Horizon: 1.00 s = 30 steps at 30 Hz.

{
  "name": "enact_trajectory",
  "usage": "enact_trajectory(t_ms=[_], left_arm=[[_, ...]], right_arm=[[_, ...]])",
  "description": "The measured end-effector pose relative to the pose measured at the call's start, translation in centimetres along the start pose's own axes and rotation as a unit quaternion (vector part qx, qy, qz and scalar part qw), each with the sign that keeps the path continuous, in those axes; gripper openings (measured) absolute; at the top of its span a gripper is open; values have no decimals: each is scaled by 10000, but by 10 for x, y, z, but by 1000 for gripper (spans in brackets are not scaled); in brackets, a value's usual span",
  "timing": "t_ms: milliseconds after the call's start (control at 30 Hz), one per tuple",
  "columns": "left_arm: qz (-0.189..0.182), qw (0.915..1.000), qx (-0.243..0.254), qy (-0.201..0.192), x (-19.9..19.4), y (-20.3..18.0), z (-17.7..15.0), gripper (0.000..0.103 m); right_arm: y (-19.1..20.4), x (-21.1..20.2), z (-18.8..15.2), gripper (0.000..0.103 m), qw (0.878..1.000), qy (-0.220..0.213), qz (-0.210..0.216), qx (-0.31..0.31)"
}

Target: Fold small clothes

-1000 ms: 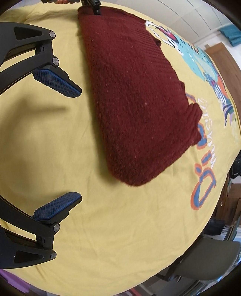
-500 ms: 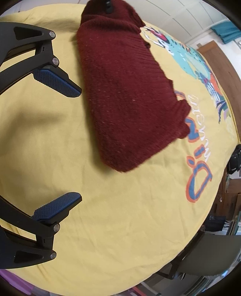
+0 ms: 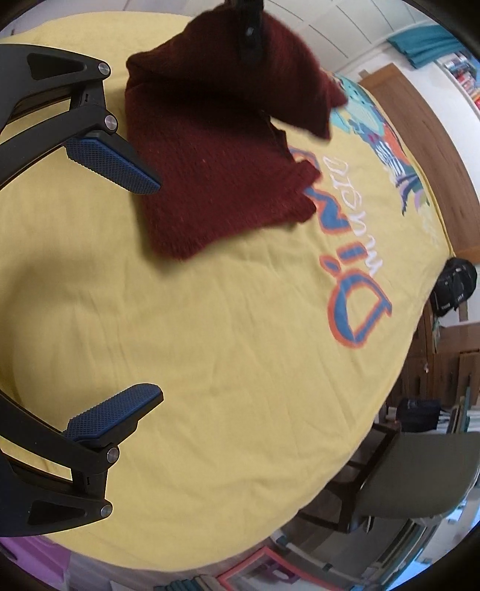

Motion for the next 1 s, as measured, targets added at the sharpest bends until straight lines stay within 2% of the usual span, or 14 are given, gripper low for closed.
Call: enact_trajectory(t_ms=[100, 200, 267, 300, 533, 567, 600, 667, 767, 900, 1000], left_arm=[[118, 9997, 150, 150, 29, -19, -6, 22], [654, 9968, 322, 342, 52, -18, -15, 25], [836, 9955, 242, 375, 64, -15, -17, 29], [871, 9952, 207, 387, 67, -13, -18, 34], [1197, 9914, 358, 398, 74, -18, -18, 45], [1174, 9917, 370, 379, 73, -20, -18, 58], [1140, 9921, 339, 387, 69, -20, -19, 77], [1051, 9935, 246, 353, 62, -19, -17, 94], [888, 9957, 129, 249, 41, -15, -18, 102], [397, 9991, -85, 94, 11, -9, -16, 102], [221, 9996, -157, -74, -9, -3, -12, 102]], right_arm=[[-10, 1, -3, 102, 10000, 50, -61, 22], [-17, 6, -9, 102, 9998, 163, -125, 56], [-22, 10, -14, 102, 9996, 243, -141, 87], [-24, 12, -16, 102, 9994, 281, -164, 91], [-33, 17, -29, 102, 9985, 465, -221, 201], [-34, 17, -29, 102, 9985, 470, -216, 202], [-34, 16, -30, 102, 9985, 466, -211, 201], [-34, 15, -30, 102, 9986, 457, -203, 191], [-34, 13, -28, 102, 9987, 434, -205, 172], [-32, 11, -26, 102, 9988, 408, -234, 159], [-24, 10, -22, 102, 9990, 392, -198, 106]])
Point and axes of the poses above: each gripper's, at about its wrist camera, not at the fingertips, and x roughly the way its jaws point, y to its left, z to its top, the point moved 8 cm from there along x, roughly the way its jaws point
